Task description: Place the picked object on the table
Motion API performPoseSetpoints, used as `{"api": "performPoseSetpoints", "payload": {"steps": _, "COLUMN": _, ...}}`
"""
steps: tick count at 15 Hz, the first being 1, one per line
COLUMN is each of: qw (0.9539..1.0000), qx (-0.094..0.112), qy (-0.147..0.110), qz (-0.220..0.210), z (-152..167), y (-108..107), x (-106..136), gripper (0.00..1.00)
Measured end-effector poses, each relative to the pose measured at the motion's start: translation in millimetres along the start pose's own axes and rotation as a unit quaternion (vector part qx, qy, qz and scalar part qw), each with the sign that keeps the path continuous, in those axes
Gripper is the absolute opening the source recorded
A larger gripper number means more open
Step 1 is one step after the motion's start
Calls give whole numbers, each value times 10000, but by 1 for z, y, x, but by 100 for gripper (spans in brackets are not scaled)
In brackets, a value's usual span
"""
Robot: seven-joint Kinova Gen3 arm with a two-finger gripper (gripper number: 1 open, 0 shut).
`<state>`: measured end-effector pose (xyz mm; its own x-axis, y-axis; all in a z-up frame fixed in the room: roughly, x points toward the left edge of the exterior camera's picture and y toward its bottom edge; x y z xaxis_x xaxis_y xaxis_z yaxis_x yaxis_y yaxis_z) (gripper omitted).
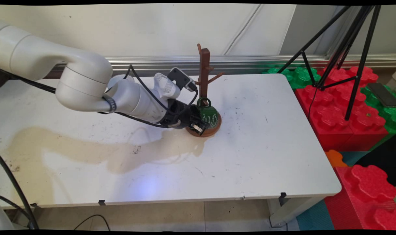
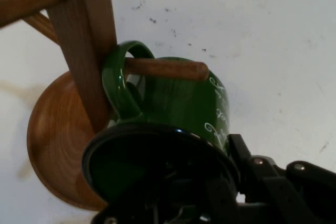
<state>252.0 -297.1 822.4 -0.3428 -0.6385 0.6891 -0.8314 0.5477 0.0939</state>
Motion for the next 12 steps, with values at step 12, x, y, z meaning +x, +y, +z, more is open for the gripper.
{"api": "performPoseSetpoints", "payload": {"steps": 12, "qw": 9994, "qx": -231, "qy": 91, "qz": 220, "z": -31, "y": 21, "x": 2, "gripper": 0}}
